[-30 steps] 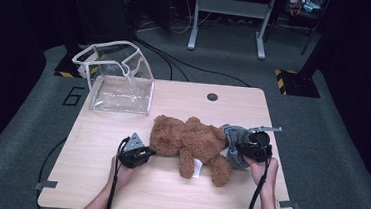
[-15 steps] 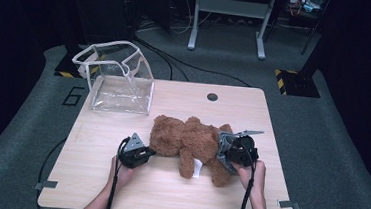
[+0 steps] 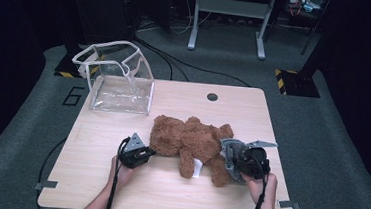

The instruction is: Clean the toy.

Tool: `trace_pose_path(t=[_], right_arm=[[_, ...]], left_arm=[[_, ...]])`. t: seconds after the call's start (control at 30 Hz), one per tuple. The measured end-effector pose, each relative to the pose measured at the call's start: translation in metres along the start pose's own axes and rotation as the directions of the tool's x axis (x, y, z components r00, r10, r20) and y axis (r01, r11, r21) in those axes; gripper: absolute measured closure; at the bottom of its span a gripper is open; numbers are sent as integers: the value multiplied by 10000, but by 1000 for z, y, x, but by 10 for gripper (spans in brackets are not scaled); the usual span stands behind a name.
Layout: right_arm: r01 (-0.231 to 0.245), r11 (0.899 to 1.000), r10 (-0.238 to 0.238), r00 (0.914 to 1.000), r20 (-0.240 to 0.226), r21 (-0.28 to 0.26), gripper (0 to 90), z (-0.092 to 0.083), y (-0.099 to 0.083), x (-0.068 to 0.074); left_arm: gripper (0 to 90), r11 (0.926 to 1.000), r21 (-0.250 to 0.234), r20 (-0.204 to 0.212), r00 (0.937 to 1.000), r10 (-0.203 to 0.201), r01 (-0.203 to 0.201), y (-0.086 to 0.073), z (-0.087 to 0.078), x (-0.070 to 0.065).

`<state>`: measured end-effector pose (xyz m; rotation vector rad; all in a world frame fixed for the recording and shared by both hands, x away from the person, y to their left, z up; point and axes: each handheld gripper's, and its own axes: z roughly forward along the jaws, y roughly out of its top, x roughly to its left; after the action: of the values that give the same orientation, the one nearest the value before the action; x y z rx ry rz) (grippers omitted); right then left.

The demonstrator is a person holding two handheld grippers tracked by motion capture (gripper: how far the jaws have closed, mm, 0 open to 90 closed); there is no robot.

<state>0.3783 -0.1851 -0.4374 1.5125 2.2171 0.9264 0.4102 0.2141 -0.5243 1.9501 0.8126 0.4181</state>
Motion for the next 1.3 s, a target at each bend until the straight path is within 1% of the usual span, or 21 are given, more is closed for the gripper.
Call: trace_pose_path(t=[0.1, 0.17, 0.23, 0.3, 0.4, 0.5, 0.57, 0.6, 0.63, 0.73, 0.77, 0.8, 0.83, 0.87, 0.9, 0.93, 1.0, 1.07, 1.13, 1.23, 1.3], right_arm=[[369, 9992, -371, 9992, -153, -156, 772, 10, 11, 14], [504, 9987, -505, 9987, -45, -112, 771, 20, 17, 22], [674, 9977, -674, 9977, 18, 56, 771, 27, 19, 24], [543, 9984, -544, 9985, 70, 137, 772, 29, 16, 23], [587, 9975, -591, 9982, 92, 384, 772, 23, 6, 17], [435, 9973, -456, 9984, 348, 595, 772, 14, -8, 9], [310, 9981, -334, 9983, 470, 524, 771, 8, -13, 5], [209, 9991, -224, 9989, 421, 365, 771, 3, -15, 4], [233, 9996, -241, 9988, 432, 186, 771, 0, -15, 5], [450, 9984, -444, 9988, 188, -338, 771, -9, -6, 20], [776, 9959, -774, 9970, 73, -472, 771, -8, 0, 29], [795, 9956, -792, 9968, 72, -487, 771, -6, 3, 37], [1118, 9926, -1123, 9936, -83, -467, 771, -2, 7, 44], [1359, 9904, -1360, 9907, -46, -263, 771, 7, 12, 53], [1452, 9893, -1452, 9894, 17, -118, 771, 12, 14, 57], [1636, 9865, -1638, 9864, 120, 107, 771, 23, 15, 61], [1739, 9842, -1750, 9839, 367, 322, 774, 34, 14, 61], [1596, 9866, -1609, 9861, 408, 332, 775, 38, 11, 55], [1401, 9895, -1416, 9890, 436, 351, 775, 36, 7, 50], [1307, 9906, -1331, 9892, 612, 415, 775, 29, 0, 44], [1243, 9911, -1276, 9890, 743, 468, 774, 24, -7, 40]], left_arm=[[805, 10000, 0, 19, 10000, -68, 68, 0, 0, -1], [805, 10000, -35, -19, 10000, -43, 43, 0, 0, 0], [806, 10000, -54, -5, 10000, -73, 73, 0, 0, 0], [806, 10000, -44, -15, 10000, -34, 34, 0, 0, -1], [806, 10000, -50, -8, 10000, -70, 70, 0, 0, -1], [806, 10000, -45, -12, 10000, -74, 74, 0, 0, -1], [806, 10000, -27, 8, 10000, -95, 95, 0, 0, -1], [806, 10000, -33, -1, 10000, -91, 91, 0, 0, -1], [806, 10000, -31, -41, 10000, -22, 21, 0, 0, -1], [807, 10000, -51, -68, 10000, -35, 35, 0, 1, -1], [807, 10000, -34, -60, 10000, -35, 35, 0, 0, -1], [807, 10000, -49, -66, 10000, -34, 34, 0, 0, -1], [808, 10000, -46, -45, 10000, -63, 63, 0, 0, -1], [808, 9999, -62, -42, 9999, -95, 95, 0, 1, -2], [809, 9999, -68, -39, 9999, -106, 105, 0, 0, -2], [809, 10000, -54, -40, 10000, -62, 61, 0, 0, -1], [811, 10000, -98, -66, 10000, 15, -15, 0, 0, -1], [813, 9999, -75, -62, 10000, 73, -73, 0, 0, -1], [815, 9999, -62, -72, 9999, 105, -106, 0, 0, -1], [816, 9999, -101, -72, 10000, 15, -15, 0, 0, -1], [816, 9999, -106, -103, 9999, 50, -51, 0, 0, -1]])
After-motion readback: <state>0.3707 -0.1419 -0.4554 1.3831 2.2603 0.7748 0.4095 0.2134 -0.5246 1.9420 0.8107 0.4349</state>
